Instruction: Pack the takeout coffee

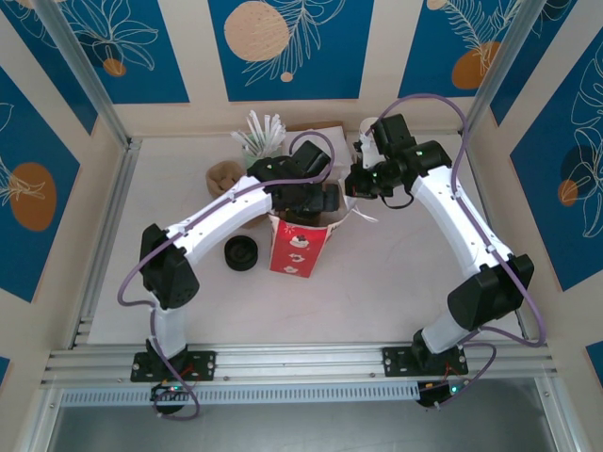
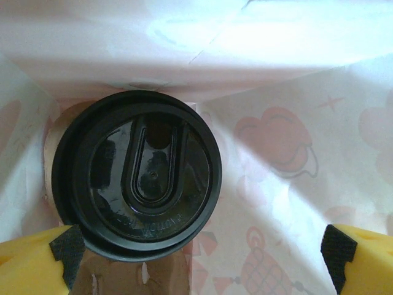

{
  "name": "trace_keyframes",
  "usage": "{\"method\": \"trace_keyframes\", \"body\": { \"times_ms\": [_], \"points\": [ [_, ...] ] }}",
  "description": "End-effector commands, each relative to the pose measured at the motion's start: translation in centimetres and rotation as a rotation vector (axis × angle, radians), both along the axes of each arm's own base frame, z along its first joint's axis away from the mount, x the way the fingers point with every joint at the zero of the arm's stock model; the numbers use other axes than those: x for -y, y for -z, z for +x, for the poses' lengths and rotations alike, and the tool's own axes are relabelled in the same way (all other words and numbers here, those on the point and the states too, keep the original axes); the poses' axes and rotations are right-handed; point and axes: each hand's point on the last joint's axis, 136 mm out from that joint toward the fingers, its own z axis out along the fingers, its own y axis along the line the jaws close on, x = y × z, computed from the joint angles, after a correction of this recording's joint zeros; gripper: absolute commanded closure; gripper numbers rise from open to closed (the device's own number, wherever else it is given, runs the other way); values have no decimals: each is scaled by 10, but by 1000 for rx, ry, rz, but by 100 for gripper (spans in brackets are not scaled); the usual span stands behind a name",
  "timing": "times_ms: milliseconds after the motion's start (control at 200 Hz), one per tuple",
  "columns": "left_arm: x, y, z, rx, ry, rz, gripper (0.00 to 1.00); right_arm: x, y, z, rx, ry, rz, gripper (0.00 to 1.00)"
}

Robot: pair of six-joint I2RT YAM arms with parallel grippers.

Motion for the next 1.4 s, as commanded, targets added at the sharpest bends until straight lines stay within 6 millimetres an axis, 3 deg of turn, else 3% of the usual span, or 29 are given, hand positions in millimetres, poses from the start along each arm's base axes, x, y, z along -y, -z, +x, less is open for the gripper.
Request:
{"method": "trace_keyframes", "body": {
  "times_ms": [0, 130, 340, 570, 950, 1395],
  "points": [
    [2, -25, -7, 18, -1, -75, 0, 2, -7, -1, 6, -4, -21, 95],
    [-1, -37, -9, 33, -10, -95, 0, 3, -10, -1, 7, -2, -21, 95],
    [-10, -28, -9, 20, -37, -47, 0, 0, -14, -1, 10, -2, -4, 96],
    [20, -43, -13, 40, 72, -197, 2, 2, -14, -1, 12, 0, -17, 96],
    [37, -67, -17, 65, 131, -315, 3, 1, -14, 2, 7, 13, -9, 96],
    [57, -135, -31, 155, 259, -527, 4, 10, -9, 5, -32, 59, 42, 96]
  ]
}}
